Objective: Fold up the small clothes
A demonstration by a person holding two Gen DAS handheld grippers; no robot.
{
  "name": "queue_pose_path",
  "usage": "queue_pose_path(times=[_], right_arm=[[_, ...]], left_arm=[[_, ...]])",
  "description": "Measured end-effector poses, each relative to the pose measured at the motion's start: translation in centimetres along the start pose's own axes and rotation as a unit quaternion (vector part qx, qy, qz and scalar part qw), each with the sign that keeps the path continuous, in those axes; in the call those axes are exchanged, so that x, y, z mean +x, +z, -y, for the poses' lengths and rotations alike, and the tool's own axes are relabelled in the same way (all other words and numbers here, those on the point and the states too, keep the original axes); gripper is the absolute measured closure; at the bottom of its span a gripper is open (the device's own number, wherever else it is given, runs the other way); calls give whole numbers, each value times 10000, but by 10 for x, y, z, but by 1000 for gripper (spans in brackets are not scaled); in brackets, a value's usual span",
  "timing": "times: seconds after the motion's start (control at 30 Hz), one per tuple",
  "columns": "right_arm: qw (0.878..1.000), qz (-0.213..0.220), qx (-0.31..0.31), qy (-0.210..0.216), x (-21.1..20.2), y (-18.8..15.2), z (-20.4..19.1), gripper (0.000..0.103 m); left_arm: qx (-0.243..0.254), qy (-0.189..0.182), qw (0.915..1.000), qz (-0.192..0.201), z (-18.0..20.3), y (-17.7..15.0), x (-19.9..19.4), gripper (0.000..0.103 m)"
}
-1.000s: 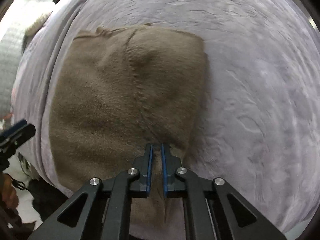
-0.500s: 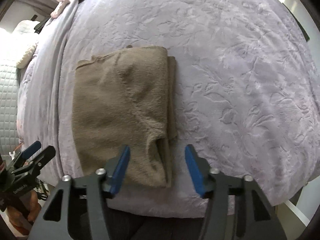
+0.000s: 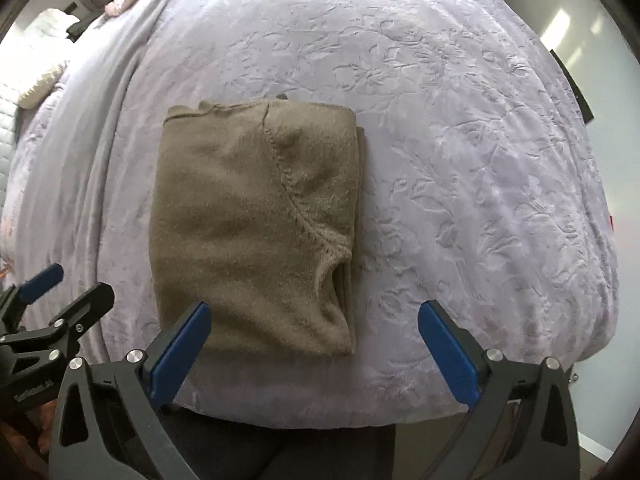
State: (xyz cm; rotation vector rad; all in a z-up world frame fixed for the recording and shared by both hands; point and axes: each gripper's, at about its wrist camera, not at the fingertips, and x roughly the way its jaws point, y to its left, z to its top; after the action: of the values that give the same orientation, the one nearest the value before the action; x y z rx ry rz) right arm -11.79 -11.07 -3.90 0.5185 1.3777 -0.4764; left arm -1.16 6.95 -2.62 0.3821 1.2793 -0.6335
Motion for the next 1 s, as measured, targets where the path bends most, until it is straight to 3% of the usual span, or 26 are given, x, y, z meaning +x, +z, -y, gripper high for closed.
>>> queue_pose_path(times=[0.13,0.4,0.57,1.0], right_arm=[[9998,19,-1,-223,-7,-4,-5,0],[9993,-70,265,-248,-16,-6,18,0],[9989,-44,417,-219,-23,-11,33,0],[9989,151,393,-229,-39,-18,51,0]], left_arm=[[109,66,9999,42,7,3,-5,0],[-174,104,9995,-222,22,-4,-8,0],[-208,308,9985,-392,35,-9,-7,0],[-88,463,9982,-384,56,-9,-8,0]])
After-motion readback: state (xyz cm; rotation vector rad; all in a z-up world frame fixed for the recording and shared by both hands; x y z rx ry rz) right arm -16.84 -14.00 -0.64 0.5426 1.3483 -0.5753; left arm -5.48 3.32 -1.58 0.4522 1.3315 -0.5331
